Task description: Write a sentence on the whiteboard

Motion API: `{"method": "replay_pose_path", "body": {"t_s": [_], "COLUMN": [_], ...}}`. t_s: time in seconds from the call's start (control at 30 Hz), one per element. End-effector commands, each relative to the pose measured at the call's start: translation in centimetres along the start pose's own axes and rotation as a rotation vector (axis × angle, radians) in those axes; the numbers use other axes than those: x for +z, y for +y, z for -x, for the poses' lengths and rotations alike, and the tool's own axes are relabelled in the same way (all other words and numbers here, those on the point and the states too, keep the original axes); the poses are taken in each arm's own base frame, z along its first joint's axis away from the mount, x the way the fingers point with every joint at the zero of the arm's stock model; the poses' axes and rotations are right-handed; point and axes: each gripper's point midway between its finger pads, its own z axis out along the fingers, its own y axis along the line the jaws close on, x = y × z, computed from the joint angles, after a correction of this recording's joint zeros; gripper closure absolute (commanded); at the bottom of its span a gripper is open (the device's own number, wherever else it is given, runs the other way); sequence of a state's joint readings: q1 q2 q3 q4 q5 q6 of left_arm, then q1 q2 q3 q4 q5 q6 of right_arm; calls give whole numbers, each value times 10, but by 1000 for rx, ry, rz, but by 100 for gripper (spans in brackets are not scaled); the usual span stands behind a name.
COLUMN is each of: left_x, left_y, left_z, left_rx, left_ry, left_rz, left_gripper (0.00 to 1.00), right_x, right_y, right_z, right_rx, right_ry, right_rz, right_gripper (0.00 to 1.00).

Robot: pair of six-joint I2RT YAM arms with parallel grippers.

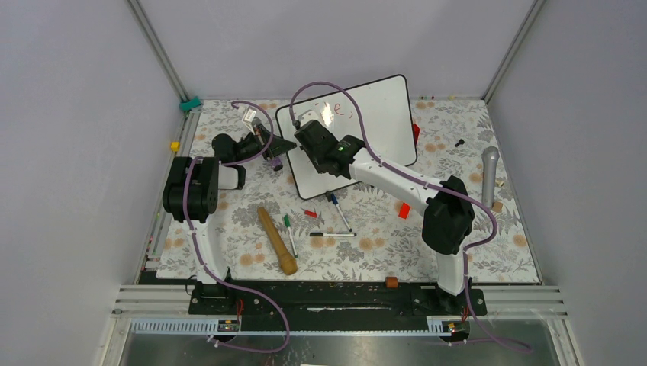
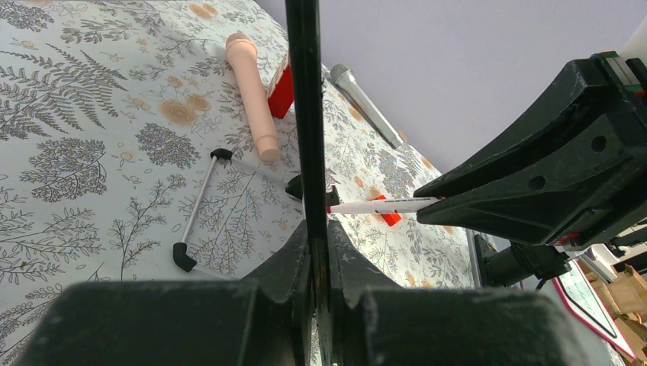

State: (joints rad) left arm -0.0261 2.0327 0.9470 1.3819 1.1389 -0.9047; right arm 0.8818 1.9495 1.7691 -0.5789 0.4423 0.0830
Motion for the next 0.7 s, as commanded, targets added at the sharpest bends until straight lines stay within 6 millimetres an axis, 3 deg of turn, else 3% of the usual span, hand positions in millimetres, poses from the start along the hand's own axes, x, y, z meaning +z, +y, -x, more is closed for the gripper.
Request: {"method": "replay_pose_path", "body": {"t_s": [0.0,0.47,0.67], "left_x": [0,1,0], "left_y": [-19,-19,-19], "left_z": [-8,-8,-8], "left_rx": [209,209,210], "left_ry": [62,63,63], "left_rz": [-111,-112,-112], "left_gripper": [100,100,100], "right_x": [-3,-11,-36], "right_y": [-8,-19,-23], "right_z": [3,25,39], "right_rx": [20,22,55], "right_ry": [-14,-64,-140], "right_rz": [-17,-64,-17], "right_gripper": [100,100,100]}}
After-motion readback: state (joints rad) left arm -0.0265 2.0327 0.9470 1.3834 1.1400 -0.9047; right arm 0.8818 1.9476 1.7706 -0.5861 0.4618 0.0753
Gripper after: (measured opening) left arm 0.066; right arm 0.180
